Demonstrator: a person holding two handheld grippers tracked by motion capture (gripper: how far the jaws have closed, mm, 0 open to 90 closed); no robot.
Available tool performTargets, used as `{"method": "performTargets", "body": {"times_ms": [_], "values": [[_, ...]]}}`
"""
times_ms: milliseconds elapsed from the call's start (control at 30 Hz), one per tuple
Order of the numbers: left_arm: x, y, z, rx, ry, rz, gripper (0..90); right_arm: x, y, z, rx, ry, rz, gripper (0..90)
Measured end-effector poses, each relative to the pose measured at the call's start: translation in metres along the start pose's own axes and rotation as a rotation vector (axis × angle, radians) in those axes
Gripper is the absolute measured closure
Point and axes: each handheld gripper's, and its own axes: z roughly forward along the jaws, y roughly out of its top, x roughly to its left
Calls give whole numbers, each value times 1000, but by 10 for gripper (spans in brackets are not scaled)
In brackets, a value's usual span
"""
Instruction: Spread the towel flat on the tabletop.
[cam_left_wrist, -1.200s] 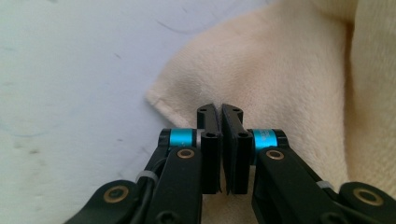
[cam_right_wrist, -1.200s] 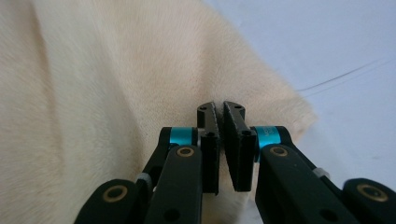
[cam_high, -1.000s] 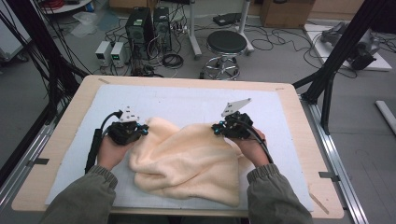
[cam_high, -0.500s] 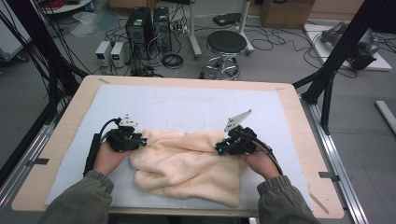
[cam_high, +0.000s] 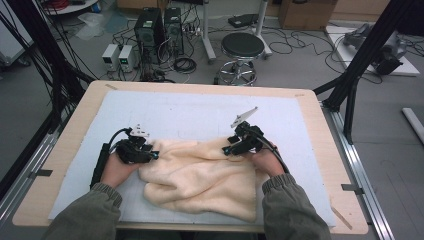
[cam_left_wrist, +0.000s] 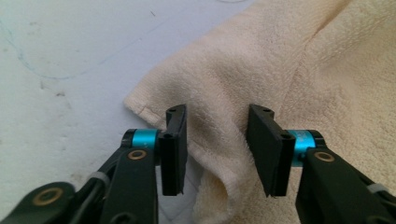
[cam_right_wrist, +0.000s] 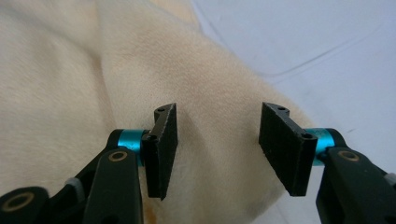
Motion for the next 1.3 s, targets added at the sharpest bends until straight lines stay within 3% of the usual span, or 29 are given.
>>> {"method": "performTargets", "body": {"times_ms": [67, 133, 167, 267, 433, 600, 633, 667, 700, 767, 800, 900, 1000, 1067, 1133, 1200, 1267, 1300], "values": [[0, 0, 0, 2, -24, 3, 669, 0, -1, 3, 12, 17, 3, 564], [-3, 0, 1, 2, -23, 22, 741, -1, -5, 6, -3, 53, -2, 703], [-4, 1, 1, 2, -20, 27, 778, 1, -7, 7, -6, 82, -4, 820], [-6, 1, 0, -3, -6, 42, 807, 4, -8, 6, -4, 87, -23, 893], [-6, 3, -7, -40, 20, 44, 828, 12, -6, -4, -15, 88, -55, 897], [-1, 8, -16, -84, 33, 20, 831, 10, -6, -12, -87, 129, -51, 888], [0, 9, -16, -86, 34, 18, 831, 10, -6, -12, -87, 129, -51, 762], [0, 9, -15, -88, 34, 14, 830, 9, -6, -11, -99, 136, -28, 698], [1, 9, -15, -84, 31, 11, 825, 9, -6, -9, -100, 163, -17, 645], [1, 8, -14, -71, 34, 3, 762, 11, -5, -4, -79, 155, -27, 608], [1, 8, -14, -70, 39, -2, 620, 11, -5, 1, -45, 152, -28, 609], [0, 6, -18, -78, 23, -3, 544, 11, -6, 5, -28, 148, -23, 634], [-2, -2, -22, -73, 20, 16, 473, 13, -7, 6, -12, 144, -43, 761], [-2, -8, -22, -48, 19, 21, 456, 14, -7, 7, -5, 146, -45, 791], [-1, -14, -19, -35, 15, 19, 467, 15, -7, 6, -12, 144, -54, 828], [0, -19, -12, -13, -2, 7, 534, 18, -6, 4, -12, 138, -64, 839], [0, -21, -10, -23, -23, 7, 643, 20, -5, 0, -26, 133, -70, 842], [-1, -20, -10, -27, -23, 14, 742, 20, -5, -2, -34, 134, -76, 843]]}}
